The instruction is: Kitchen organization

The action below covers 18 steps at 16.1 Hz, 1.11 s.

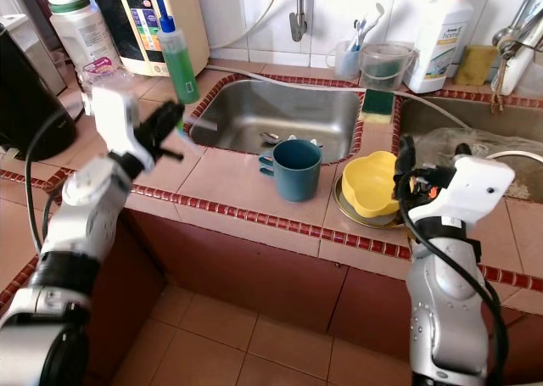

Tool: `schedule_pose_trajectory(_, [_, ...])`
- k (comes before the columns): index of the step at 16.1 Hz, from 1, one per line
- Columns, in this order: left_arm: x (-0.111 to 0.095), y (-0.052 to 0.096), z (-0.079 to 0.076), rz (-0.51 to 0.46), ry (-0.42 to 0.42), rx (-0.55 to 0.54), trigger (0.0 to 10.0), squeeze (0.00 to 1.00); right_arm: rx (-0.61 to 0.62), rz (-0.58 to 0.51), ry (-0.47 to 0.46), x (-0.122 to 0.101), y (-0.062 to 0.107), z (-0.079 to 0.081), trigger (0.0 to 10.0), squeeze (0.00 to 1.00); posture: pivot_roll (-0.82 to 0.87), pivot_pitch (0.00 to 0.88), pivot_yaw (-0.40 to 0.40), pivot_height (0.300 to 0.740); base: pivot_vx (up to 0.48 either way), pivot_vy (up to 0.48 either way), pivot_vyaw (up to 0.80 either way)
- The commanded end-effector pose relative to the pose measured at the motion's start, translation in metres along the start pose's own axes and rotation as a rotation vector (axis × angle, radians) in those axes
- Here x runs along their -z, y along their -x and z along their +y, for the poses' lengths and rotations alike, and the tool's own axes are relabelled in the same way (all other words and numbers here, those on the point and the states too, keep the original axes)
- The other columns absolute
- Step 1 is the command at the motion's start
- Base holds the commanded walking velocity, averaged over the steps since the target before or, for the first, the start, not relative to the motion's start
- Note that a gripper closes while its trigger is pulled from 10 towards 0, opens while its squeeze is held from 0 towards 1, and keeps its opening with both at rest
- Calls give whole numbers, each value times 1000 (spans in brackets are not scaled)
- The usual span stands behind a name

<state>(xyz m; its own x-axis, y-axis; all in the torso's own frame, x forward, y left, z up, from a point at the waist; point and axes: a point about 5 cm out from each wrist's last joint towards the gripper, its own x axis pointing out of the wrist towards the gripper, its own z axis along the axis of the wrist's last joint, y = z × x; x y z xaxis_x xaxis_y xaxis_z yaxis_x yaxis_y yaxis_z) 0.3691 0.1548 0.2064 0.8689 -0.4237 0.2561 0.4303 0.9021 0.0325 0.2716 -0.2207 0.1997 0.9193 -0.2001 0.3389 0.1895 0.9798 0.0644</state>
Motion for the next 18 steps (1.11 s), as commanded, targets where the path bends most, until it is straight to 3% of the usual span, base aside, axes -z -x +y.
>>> schedule_pose_trajectory(1, [-3,3,-4,-27,-54,32,10000,0,8,-4,24,1,3,2,10000,0,-219,37,136,740,0,0,0])
schedule_pose_trajectory(4, [6,10,-10,-31,-39,17,10000,0,-29,-12,109,5,4,8,10000,0,-222,13,135,740,176,0,0])
schedule_pose_trajectory(12, [2,11,-12,-63,14,-52,10000,0,-86,-49,108,6,-6,27,10000,0,-200,0,128,740,272,0,0])
schedule_pose_trajectory(18, [0,8,-15,-67,29,-55,10000,0,-101,-56,115,5,-8,27,10000,0,-203,0,125,740,200,0,0])
